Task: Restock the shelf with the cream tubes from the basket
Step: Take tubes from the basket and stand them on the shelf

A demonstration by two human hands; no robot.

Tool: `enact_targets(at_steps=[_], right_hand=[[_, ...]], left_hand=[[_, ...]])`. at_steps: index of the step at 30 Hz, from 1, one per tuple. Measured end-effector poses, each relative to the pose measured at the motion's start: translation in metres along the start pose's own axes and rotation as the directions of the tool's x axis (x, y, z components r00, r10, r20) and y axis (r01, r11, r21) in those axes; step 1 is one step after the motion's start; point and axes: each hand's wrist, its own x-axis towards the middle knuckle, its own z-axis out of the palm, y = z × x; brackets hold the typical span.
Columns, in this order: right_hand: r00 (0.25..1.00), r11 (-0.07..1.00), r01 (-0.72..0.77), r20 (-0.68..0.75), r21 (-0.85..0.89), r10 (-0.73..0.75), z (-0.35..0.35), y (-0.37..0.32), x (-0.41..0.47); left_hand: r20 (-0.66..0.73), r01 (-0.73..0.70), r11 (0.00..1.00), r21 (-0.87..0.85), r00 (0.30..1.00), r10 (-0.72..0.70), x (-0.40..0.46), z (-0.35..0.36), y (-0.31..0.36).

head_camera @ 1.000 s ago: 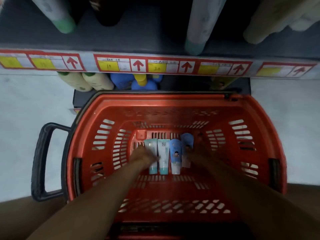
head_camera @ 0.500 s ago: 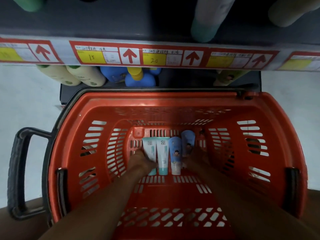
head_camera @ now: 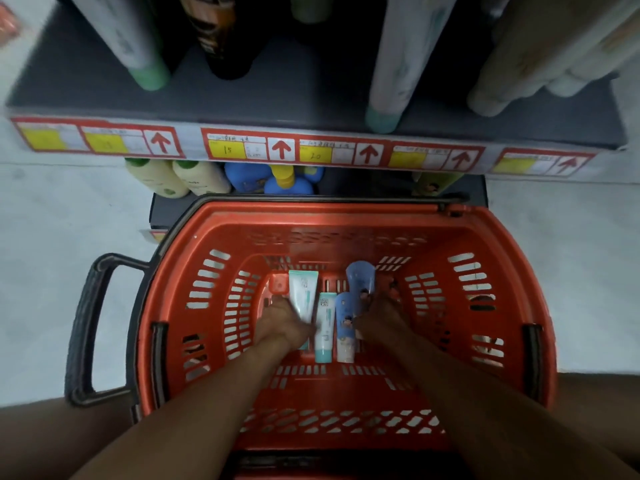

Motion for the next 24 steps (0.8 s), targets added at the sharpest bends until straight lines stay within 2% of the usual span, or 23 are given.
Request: enact_targets(at_steps=[5,12,19,24], right_hand=[[0.986,0.995,0.015,-0.164,0.102,0.002,-0.018,-0.001,-0.03],[0.945,0.985,0.097,-0.323,0.141,-0.047,-0.056,-0.011,-0.083],[0.861,0.965,0.237,-0.486,0.115,-0.153,-0.112,-0.016,-0.132],[0.775,0.943,0.324,-0.595,0.083,-0.214,-0.154,-0.019,-0.171]], left_hand=[[-0.108,-0.101,0.992,-0.07,0.99,0.093,-0.039,-0.025,0.017],[-0.274,-0.315,0.939,-0.14,0.923,0.269,-0.1,-0.072,0.046],[-0.404,-0.527,0.84,-0.13,0.802,0.44,-0.162,-0.115,0.093],[-0.512,-0.65,0.754,-0.094,0.681,0.523,-0.208,-0.14,0.125]])
